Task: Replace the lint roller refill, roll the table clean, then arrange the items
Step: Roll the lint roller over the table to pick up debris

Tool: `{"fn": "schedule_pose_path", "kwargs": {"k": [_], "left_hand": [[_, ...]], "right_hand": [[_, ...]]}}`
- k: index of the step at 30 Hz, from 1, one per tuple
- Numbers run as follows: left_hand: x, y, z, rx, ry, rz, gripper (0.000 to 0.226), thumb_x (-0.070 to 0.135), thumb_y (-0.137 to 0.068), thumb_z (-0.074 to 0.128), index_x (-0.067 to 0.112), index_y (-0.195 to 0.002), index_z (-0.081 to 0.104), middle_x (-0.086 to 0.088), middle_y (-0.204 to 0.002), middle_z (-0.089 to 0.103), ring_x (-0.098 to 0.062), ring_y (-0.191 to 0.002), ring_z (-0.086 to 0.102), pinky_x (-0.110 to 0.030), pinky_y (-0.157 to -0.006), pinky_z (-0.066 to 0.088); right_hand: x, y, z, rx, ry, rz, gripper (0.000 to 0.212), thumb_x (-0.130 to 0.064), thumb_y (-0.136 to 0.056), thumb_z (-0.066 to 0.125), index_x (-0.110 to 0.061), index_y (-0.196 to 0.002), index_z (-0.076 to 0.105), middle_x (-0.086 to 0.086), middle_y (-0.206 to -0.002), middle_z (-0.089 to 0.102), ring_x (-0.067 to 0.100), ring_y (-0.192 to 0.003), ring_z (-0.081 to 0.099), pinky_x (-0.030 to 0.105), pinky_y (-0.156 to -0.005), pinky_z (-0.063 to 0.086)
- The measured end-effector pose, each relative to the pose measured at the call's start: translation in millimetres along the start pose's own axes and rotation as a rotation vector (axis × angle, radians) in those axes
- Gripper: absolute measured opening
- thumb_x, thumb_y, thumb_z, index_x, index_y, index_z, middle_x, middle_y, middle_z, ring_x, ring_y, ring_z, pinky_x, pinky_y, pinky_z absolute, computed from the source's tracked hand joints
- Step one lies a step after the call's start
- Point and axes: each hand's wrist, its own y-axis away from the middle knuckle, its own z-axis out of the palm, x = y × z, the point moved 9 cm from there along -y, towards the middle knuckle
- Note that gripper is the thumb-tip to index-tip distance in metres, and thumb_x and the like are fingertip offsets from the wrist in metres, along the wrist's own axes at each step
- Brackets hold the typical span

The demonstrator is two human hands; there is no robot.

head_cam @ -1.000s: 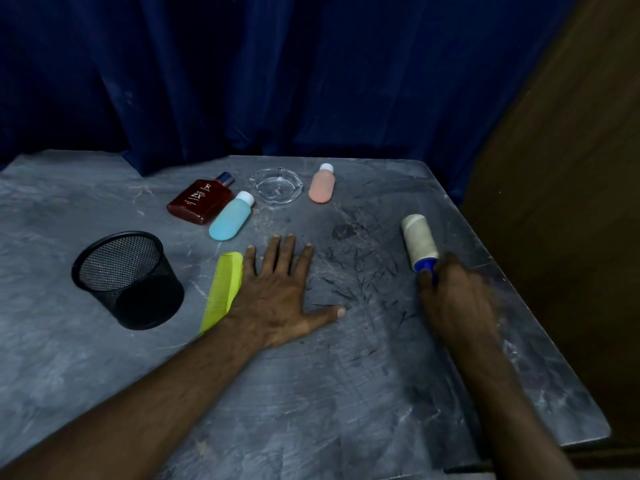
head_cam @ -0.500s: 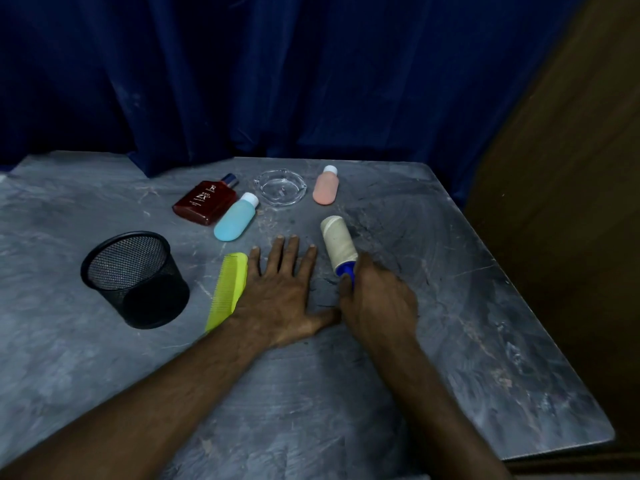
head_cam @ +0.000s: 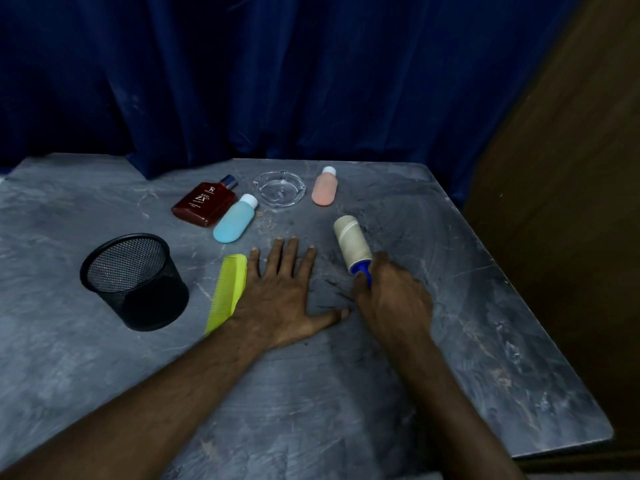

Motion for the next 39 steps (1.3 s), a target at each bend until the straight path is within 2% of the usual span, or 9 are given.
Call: {"fn": "schedule_pose_path", "kwargs": {"k": [5, 11, 14, 18, 22, 27, 31, 35, 39], "left_hand": [[-0.3, 0.6, 0.0, 0.007, -0.007, 0.004, 0.133, 0.111, -0.064, 0.005, 0.031, -0.17, -0.004, -0.005, -0.181, -0.008, -0.029, -0.167, -0.011, -0.063, -0.13, -0.007], [0.3, 0.8, 0.0, -0.016, -0.004, 0.013, 0.133, 0.11, -0.064, 0.003, 0.031, -0.17, -0.007, -0.006, -0.181, -0.011, -0.029, -0.166, -0.013, -0.063, -0.13, -0.006], [0.5, 1.6, -0.7, -0.022, -0.004, 0.013, 0.132, 0.109, -0.065, 0.004, 0.03, -0.17, -0.007, -0.005, -0.18, -0.012, -0.029, -0.166, -0.014, -0.063, -0.13, -0.007], [1.1, 2.5, -0.2, -0.029, -0.01, 0.017, 0.129, 0.108, -0.069, 0.009, 0.03, -0.17, -0.008, -0.006, -0.18, -0.013, -0.029, -0.166, -0.015, -0.063, -0.13, -0.008], [0.5, 2.2, -0.5, -0.026, -0.016, 0.02, 0.129, 0.109, -0.068, 0.007, 0.03, -0.17, -0.007, -0.006, -0.18, -0.013, -0.029, -0.166, -0.014, -0.063, -0.13, -0.007], [0.6, 1.3, -1.4, -0.016, -0.022, 0.022, 0.13, 0.109, -0.067, 0.003, 0.03, -0.17, -0.005, -0.007, -0.18, -0.011, -0.029, -0.166, -0.012, -0.063, -0.13, -0.006], [0.5, 1.3, -1.1, -0.009, -0.024, 0.022, 0.131, 0.109, -0.067, 0.003, 0.029, -0.17, -0.004, -0.007, -0.181, -0.009, -0.03, -0.167, -0.01, -0.063, -0.13, -0.006], [0.5, 1.4, -1.7, -0.002, -0.035, 0.017, 0.131, 0.109, -0.067, 0.002, 0.03, -0.17, -0.003, -0.007, -0.181, -0.007, -0.03, -0.167, -0.008, -0.063, -0.13, -0.003], [1.8, 1.4, -3.5, 0.002, -0.034, 0.015, 0.131, 0.108, -0.066, 0.001, 0.03, -0.17, -0.003, -0.007, -0.181, -0.007, -0.029, -0.167, -0.008, -0.063, -0.13, -0.003]], "right_hand": [[44.6, -9.9, -15.6, 0.01, 0.032, 0.092, 0.032, -0.041, -0.101, 0.054, -0.014, -0.119, 0.056, 0.008, -0.108, 0.069, 0.023, -0.089, 0.067, 0.034, -0.07, 0.049], [102.2, -12.2, -38.5, 0.005, 0.012, 0.202, 0.027, -0.036, -0.102, 0.056, -0.013, -0.117, 0.055, 0.009, -0.1, 0.065, 0.023, -0.082, 0.064, 0.046, -0.073, 0.057], [124.4, -12.4, -47.5, 0.021, 0.062, 0.241, 0.026, -0.035, -0.103, 0.055, -0.011, -0.113, 0.057, 0.005, -0.089, 0.059, 0.018, -0.069, 0.057, 0.034, -0.059, 0.047], [140.3, -10.3, -50.7, 0.021, 0.078, 0.274, 0.028, -0.037, -0.103, 0.054, -0.01, -0.109, 0.061, 0.004, -0.083, 0.058, 0.019, -0.068, 0.058, 0.036, -0.061, 0.051], [130.1, -12.1, -47.9, 0.008, 0.095, 0.247, 0.028, -0.035, -0.103, 0.054, -0.01, -0.114, 0.059, 0.005, -0.088, 0.057, 0.017, -0.07, 0.053, 0.027, -0.055, 0.035], [96.3, -12.2, -39.2, -0.011, 0.015, 0.161, 0.03, -0.033, -0.103, 0.055, -0.011, -0.123, 0.055, 0.011, -0.106, 0.066, 0.024, -0.089, 0.066, 0.042, -0.077, 0.058], [75.0, -13.1, -28.2, -0.015, 0.01, 0.145, 0.033, -0.037, -0.102, 0.057, -0.014, -0.125, 0.054, 0.009, -0.112, 0.067, 0.018, -0.089, 0.062, 0.037, -0.079, 0.056], [51.6, -13.7, -17.9, 0.005, -0.012, 0.099, 0.032, -0.037, -0.102, 0.056, -0.015, -0.124, 0.056, 0.008, -0.111, 0.07, 0.022, -0.094, 0.068, 0.039, -0.081, 0.058], [34.3, -12.8, -8.1, 0.019, -0.002, 0.071, 0.032, -0.039, -0.101, 0.055, -0.015, -0.122, 0.057, 0.006, -0.11, 0.071, 0.022, -0.093, 0.069, 0.031, -0.073, 0.048]]}}
